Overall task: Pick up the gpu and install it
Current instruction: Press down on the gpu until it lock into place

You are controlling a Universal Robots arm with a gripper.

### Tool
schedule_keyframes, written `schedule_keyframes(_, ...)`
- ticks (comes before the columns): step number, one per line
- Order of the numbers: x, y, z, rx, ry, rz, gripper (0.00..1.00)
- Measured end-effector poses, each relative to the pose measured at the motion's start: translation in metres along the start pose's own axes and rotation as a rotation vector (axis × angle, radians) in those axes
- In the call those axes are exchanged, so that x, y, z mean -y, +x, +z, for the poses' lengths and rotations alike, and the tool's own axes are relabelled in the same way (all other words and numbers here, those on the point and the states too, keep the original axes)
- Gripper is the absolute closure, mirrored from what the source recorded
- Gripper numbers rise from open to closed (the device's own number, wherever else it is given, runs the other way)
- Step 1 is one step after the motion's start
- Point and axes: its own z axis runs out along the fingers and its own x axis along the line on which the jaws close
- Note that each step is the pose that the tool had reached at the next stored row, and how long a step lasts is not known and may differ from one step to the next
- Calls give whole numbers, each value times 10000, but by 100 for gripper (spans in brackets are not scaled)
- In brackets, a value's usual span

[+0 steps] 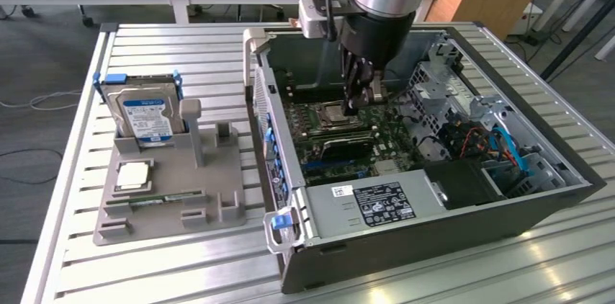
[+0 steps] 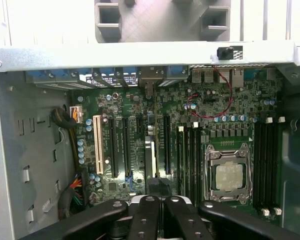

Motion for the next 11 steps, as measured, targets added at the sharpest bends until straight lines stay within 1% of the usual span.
schedule_keyframes(8, 0, 0, -2, 0, -2, 0, 89)
schedule_keyframes(11, -1, 2, 37, 30, -2, 1, 89)
